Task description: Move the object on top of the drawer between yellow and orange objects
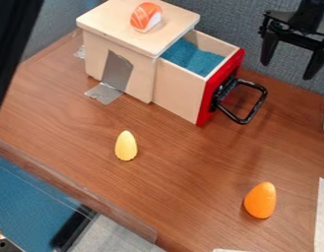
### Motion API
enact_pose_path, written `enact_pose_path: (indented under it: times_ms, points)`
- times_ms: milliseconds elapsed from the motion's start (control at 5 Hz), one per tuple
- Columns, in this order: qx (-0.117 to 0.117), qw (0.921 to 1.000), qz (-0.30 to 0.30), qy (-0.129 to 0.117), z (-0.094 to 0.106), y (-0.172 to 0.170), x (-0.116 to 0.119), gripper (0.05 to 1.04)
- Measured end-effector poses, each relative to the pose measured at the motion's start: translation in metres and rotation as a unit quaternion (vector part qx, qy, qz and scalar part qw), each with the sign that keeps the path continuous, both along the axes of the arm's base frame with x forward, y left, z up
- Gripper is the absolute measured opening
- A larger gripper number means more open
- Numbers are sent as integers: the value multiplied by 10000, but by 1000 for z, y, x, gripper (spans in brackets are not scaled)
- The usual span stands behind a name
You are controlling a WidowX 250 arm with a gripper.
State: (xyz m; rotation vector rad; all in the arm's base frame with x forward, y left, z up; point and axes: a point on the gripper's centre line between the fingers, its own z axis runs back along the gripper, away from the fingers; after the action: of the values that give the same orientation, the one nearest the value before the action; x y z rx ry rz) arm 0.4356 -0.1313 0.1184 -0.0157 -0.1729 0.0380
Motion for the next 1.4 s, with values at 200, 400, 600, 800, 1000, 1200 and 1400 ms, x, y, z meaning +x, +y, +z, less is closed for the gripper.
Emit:
enact_pose_path:
  times_ms: [200,400,600,800,1000,1200,1400]
  points:
    - [60,9998,8,214,-18,1,-2,1001]
    - [42,9992,221,326,-21,27,-2,1000]
    - [-18,9977,668,145,0,78,3,1000]
    - [78,9964,841,111,14,111,6,1000]
    - [92,9955,901,-286,51,145,19,999]
    - [163,9956,885,-277,57,172,29,999]
    - [269,9951,893,-317,64,186,36,999]
